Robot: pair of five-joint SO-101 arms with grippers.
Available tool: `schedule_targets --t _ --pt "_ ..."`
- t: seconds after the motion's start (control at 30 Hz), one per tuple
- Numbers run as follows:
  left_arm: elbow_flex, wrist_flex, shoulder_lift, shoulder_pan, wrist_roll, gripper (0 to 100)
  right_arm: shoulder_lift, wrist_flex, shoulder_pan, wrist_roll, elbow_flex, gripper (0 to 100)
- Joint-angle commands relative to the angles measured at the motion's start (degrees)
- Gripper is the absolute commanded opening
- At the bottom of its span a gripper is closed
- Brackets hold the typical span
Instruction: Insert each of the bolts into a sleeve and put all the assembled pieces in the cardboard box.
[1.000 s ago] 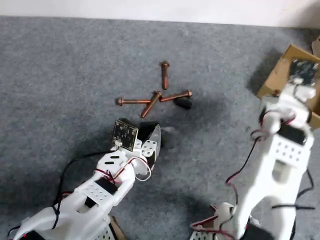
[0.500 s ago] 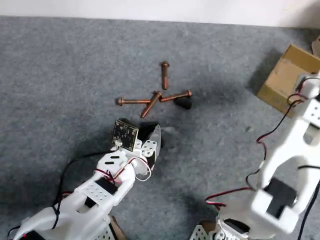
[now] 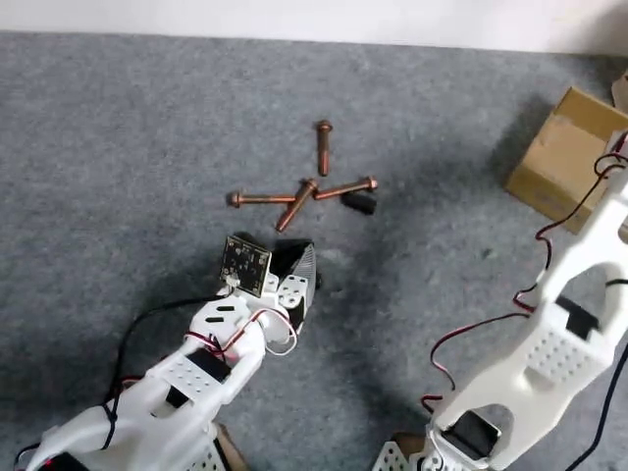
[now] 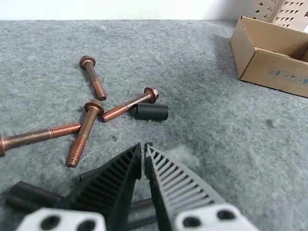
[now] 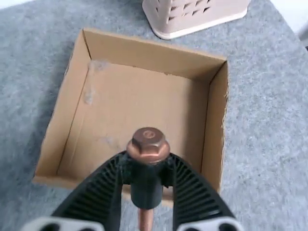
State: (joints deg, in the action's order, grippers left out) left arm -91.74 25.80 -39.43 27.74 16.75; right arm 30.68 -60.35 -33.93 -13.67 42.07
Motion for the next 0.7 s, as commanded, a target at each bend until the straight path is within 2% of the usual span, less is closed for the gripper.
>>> schedule_targets --t 0.0,0.23,0.67 --pt "2.42 -0.70 -0.66 -0.22 -0.26 4 2.15 -1.27 -0.57 0.53 10.59 0.5" --pt "2.33 -0.70 -0.66 -0.13 -0.35 4 10.42 -1.89 -2.59 0.44 19.38 0.5" --pt "2.33 -0.70 -0.66 -0.13 -0.35 4 18.77 2.77 -7.43 0.18 21.32 0.5"
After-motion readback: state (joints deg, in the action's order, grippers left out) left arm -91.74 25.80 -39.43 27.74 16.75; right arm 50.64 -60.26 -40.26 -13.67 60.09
